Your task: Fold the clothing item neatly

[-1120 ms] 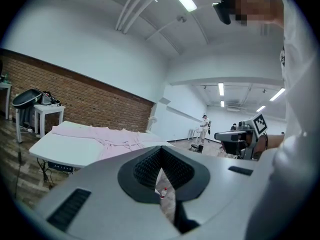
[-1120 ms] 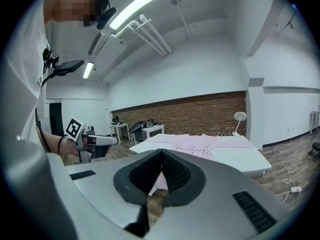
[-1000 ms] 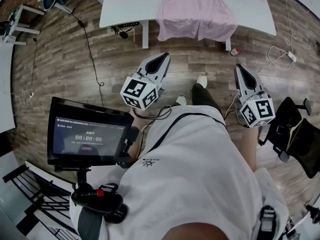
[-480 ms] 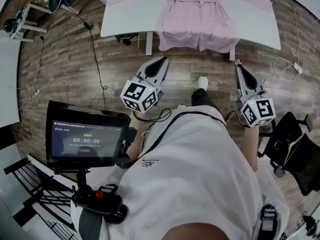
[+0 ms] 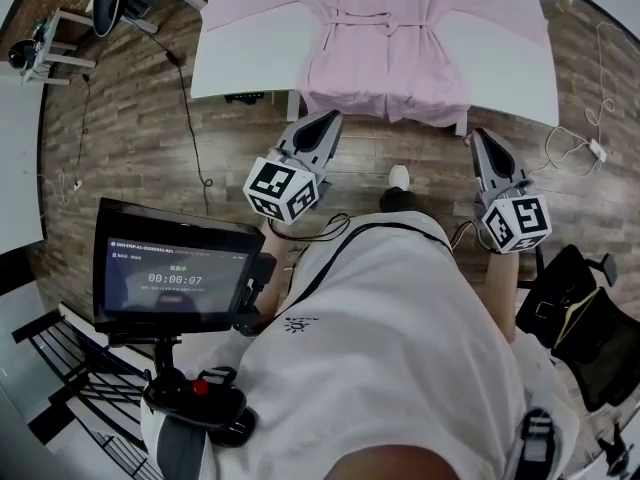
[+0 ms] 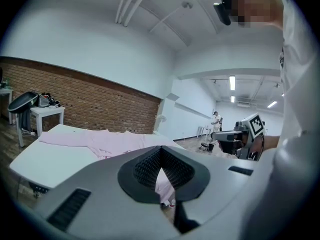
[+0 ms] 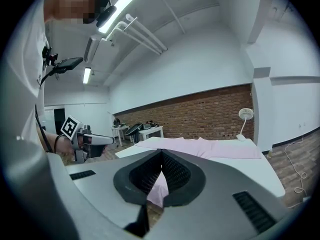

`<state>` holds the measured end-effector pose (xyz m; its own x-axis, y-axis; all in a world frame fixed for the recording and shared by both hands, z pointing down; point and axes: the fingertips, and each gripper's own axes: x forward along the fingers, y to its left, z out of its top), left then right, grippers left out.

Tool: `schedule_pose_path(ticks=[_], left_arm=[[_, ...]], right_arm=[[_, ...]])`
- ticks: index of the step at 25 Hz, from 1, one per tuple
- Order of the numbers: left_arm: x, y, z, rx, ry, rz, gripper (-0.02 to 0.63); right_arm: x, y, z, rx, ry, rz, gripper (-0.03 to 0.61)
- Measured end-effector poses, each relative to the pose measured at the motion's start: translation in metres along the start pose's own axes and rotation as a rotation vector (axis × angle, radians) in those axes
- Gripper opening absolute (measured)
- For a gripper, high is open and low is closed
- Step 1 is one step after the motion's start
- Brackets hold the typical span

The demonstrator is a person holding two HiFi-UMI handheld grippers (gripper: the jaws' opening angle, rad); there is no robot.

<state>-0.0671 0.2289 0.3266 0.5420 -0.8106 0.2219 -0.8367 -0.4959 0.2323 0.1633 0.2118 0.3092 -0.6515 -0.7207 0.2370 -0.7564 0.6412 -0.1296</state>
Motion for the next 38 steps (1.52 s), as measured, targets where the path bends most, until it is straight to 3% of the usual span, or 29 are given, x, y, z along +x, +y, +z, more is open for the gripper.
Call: schedule_pose_path(ticks=[6,13,30,38], left_arm=[[0.039,0.007,0.019,0.001,-0.005,0.024,0.003],[0.102,0.024,0.019,0.001,0.008,0.056,0.003],[0.122,0.026,0.039,0.005,-0.012,0.058,0.003],[0.151,0.080,0.056,0.009,0.008,-0.027,0.003]], right_arm=[[0.026,-0.038,0.020,-0.015,-0.004,0.031,0.002],[0.067,-0.095,0.011,0.002,0.010,0.071,0.002],[0.079,-0.112,0.027,-0.014,0.003,0.082,0.002],[0.136,-0.102,0.046,0.001,0.008,0.031,0.002]])
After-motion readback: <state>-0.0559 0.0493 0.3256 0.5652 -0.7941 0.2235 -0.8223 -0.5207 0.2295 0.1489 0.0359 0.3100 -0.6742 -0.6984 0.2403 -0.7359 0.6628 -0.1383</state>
